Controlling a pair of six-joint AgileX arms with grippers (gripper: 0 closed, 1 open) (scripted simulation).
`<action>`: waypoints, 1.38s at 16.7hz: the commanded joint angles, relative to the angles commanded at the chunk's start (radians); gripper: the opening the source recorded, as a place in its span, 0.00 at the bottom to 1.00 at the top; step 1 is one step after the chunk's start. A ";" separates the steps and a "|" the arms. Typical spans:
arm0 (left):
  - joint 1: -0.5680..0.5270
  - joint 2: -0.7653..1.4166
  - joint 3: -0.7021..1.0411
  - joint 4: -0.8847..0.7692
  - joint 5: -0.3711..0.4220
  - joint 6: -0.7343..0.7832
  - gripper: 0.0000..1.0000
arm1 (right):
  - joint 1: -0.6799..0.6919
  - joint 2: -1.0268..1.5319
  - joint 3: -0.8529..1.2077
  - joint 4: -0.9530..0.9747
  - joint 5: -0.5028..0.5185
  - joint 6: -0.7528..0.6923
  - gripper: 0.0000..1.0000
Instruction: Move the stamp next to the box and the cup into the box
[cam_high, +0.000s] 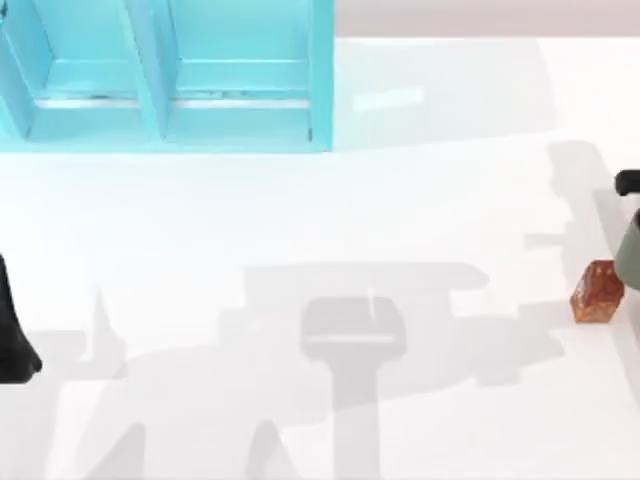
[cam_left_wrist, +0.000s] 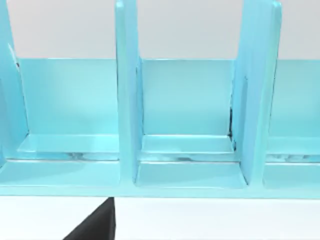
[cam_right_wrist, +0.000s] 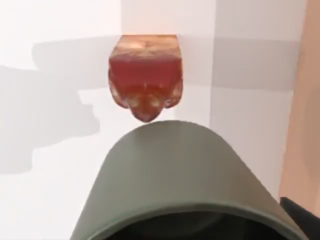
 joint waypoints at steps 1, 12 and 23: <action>0.000 0.000 0.000 0.000 0.000 0.000 1.00 | -0.103 -0.024 -0.026 0.009 0.002 -0.104 0.00; 0.000 0.000 0.000 0.000 0.000 0.000 1.00 | -0.788 -0.208 -0.255 0.108 -0.016 -0.790 0.00; 0.000 0.000 0.000 0.000 0.000 0.000 1.00 | -0.749 -0.209 -0.334 0.207 0.023 -0.735 0.00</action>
